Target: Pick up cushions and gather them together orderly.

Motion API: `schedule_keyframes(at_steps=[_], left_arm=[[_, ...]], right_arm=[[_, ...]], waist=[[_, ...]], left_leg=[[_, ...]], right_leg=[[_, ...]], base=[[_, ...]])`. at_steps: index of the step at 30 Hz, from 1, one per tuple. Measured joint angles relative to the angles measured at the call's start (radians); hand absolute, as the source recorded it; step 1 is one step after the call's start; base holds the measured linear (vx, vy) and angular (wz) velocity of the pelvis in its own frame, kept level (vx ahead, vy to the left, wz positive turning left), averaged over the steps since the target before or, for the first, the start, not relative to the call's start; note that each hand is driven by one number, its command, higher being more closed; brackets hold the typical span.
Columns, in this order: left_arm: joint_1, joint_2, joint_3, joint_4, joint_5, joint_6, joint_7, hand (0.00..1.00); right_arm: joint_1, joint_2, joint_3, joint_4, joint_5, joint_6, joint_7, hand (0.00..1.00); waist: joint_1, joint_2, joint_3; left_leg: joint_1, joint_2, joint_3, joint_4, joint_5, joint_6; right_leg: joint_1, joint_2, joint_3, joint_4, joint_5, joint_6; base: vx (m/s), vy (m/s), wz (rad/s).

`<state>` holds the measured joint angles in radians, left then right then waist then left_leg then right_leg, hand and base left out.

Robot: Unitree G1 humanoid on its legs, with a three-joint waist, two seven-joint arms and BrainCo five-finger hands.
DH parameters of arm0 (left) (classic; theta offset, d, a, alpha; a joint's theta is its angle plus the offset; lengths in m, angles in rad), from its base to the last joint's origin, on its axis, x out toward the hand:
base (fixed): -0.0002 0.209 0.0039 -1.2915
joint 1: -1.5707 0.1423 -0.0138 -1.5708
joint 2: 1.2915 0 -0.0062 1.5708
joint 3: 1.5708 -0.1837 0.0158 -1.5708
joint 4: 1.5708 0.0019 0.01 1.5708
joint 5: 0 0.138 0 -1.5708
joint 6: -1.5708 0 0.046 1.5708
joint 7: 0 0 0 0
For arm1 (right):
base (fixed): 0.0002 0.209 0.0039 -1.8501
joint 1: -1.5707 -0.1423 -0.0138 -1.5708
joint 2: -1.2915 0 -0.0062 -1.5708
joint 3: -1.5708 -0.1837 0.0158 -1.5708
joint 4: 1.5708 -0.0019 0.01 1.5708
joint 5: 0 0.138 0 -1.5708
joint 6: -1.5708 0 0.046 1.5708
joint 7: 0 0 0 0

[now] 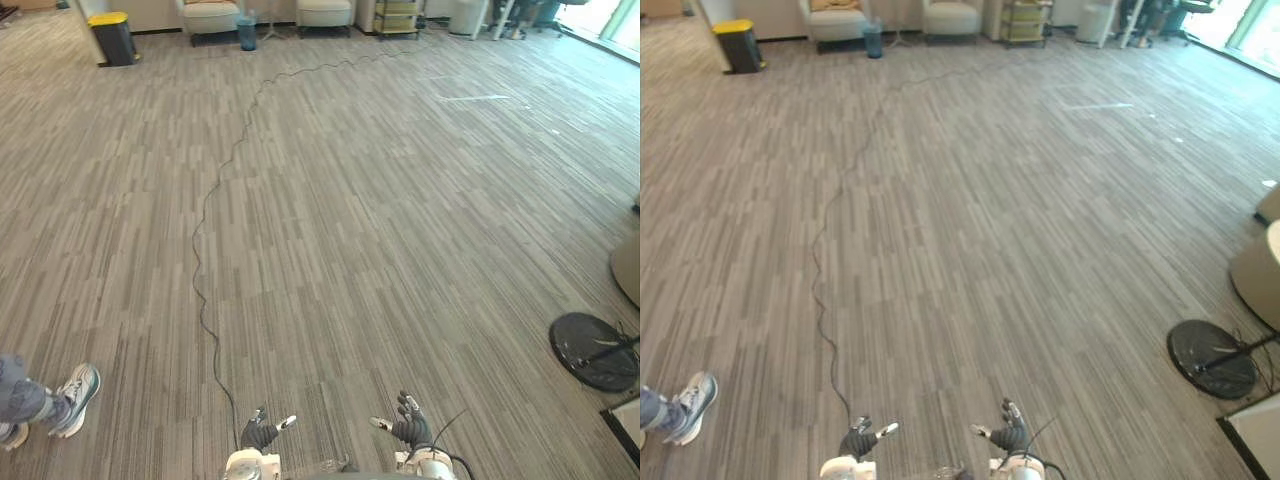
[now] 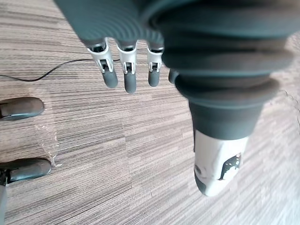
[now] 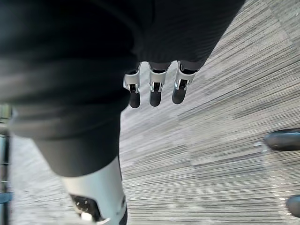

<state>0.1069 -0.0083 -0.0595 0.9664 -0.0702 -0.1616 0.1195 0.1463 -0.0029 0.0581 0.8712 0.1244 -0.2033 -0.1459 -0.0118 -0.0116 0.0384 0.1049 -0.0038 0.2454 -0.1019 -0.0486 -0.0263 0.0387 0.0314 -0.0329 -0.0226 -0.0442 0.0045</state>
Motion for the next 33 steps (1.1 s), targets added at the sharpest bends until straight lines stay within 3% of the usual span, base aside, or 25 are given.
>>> schedule_keyframes(at_steps=[3,15,21,33], left_arm=[[-0.019,0.004,0.001,0.031,0.001,0.0,-0.01,0.0],[-0.056,0.006,0.004,0.087,0.032,0.007,-0.01,0.0],[-0.069,0.022,0.003,0.102,0.05,0.018,-0.015,0.0],[-0.086,0.027,-0.008,0.109,0.07,0.022,-0.015,0.0]], right_arm=[[-0.048,-0.005,-0.065,0.1,0.049,0.014,0.009,0.0],[-0.067,0.0,-0.239,0.169,0.092,0.038,-0.011,0.0],[-0.064,0.0,-0.243,0.187,0.091,0.046,-0.012,0.0],[-0.07,-0.008,-0.255,0.206,0.093,0.051,-0.01,0.0]], waist=[[0.007,0.003,0.003],[0.009,-0.002,0.019],[0.0,-0.012,0.038],[-0.005,-0.005,0.062]], left_leg=[[0.001,-0.006,-0.041,0.0,0.004,0.003],[0.0,-0.03,-0.121,-0.008,0.025,0.027],[0.001,-0.034,-0.126,-0.008,0.025,0.028],[0.003,-0.032,-0.142,-0.008,0.025,0.027]], right_leg=[[0.021,-0.008,-0.038,0.0,-0.008,0.0],[0.032,-0.032,-0.113,0.016,-0.031,0.002],[0.045,-0.034,-0.122,-0.002,-0.03,0.002],[0.063,-0.029,-0.134,-0.018,-0.031,0.001]], base=[[0.0,-0.015,0.34],[-0.03,-0.002,0.2],[0.01,-0.002,0.04],[0.01,-0.01,0.05]])
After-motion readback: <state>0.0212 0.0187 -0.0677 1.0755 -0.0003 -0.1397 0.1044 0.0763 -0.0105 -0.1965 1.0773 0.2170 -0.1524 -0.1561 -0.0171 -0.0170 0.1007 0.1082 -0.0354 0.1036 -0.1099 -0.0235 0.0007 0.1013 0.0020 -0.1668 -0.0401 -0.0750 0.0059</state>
